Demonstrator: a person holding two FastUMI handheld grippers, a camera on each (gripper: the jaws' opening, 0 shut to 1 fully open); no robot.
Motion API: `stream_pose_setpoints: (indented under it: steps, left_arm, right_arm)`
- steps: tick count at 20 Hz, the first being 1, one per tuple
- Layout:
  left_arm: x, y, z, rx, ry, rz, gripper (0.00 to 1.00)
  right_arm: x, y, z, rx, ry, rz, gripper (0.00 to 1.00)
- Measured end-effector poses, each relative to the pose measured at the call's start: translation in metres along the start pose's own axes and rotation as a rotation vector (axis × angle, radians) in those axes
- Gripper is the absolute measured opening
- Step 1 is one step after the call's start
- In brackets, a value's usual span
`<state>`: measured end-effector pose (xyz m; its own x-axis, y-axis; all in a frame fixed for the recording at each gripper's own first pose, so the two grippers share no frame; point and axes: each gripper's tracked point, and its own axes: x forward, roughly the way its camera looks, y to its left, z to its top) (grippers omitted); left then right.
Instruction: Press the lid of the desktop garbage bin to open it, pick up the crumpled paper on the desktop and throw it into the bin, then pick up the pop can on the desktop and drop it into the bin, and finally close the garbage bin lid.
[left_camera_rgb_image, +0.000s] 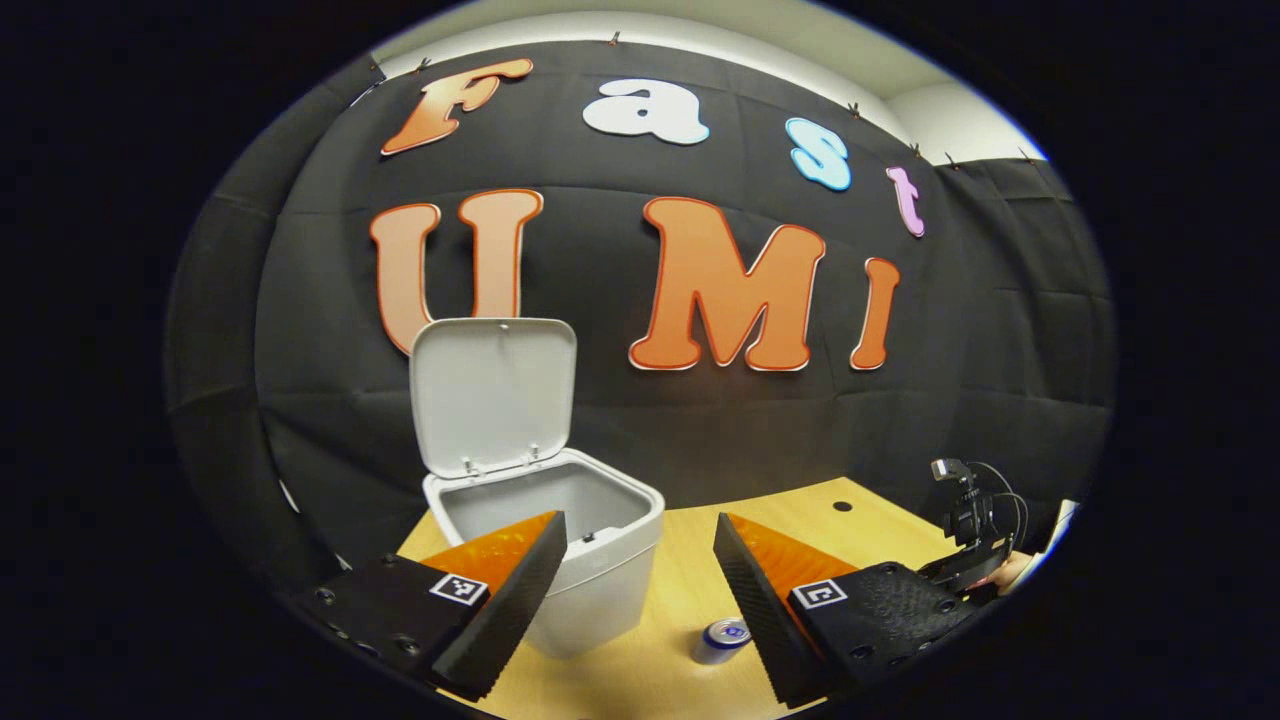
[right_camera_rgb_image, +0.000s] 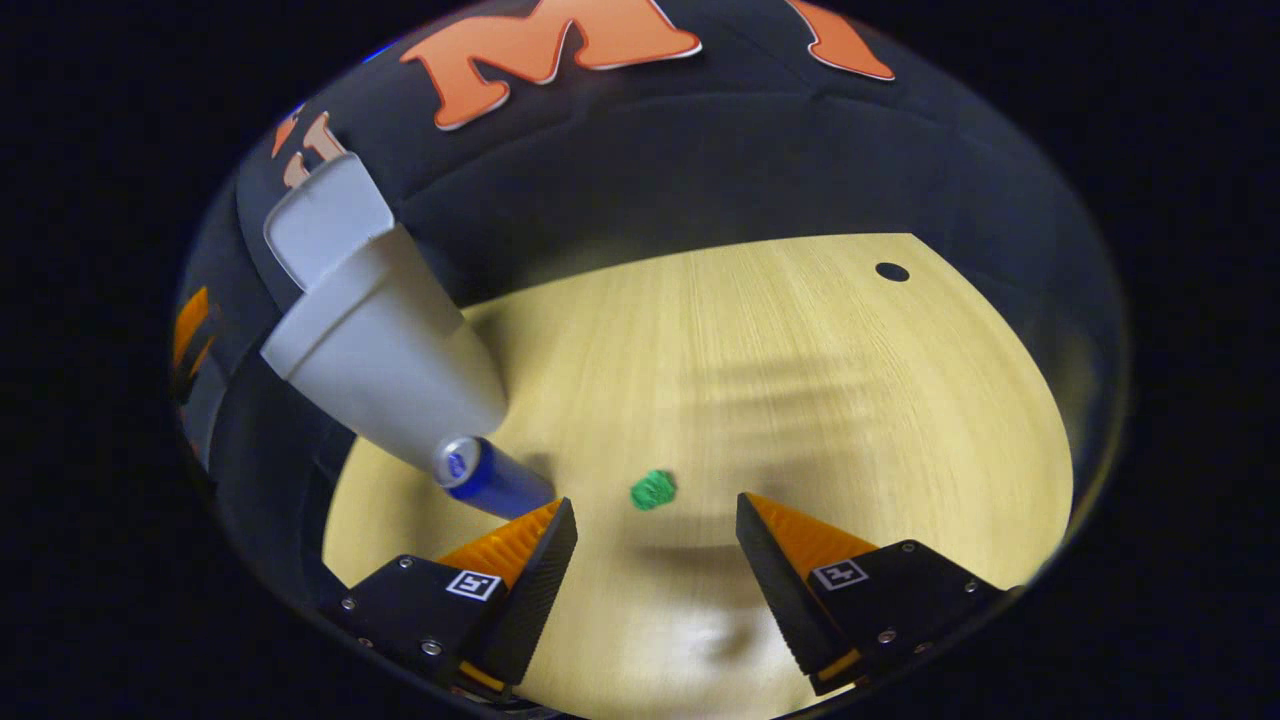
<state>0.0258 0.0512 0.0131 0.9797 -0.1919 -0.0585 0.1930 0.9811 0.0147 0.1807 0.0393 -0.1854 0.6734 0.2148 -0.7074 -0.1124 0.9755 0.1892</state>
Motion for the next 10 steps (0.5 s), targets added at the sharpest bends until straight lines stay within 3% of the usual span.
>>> stream_pose_setpoints:
  steps: [4,10]
  left_arm:
    - [-0.002,0.030,-0.023,-0.025,0.055,0.078,0.94]
    - [0.006,0.056,-0.039,-0.045,0.106,0.163,0.94]
  right_arm:
    - [0.044,0.015,-0.016,-0.010,0.119,0.034,0.97]
    - [0.088,0.017,-0.018,-0.020,0.203,0.037,0.97]
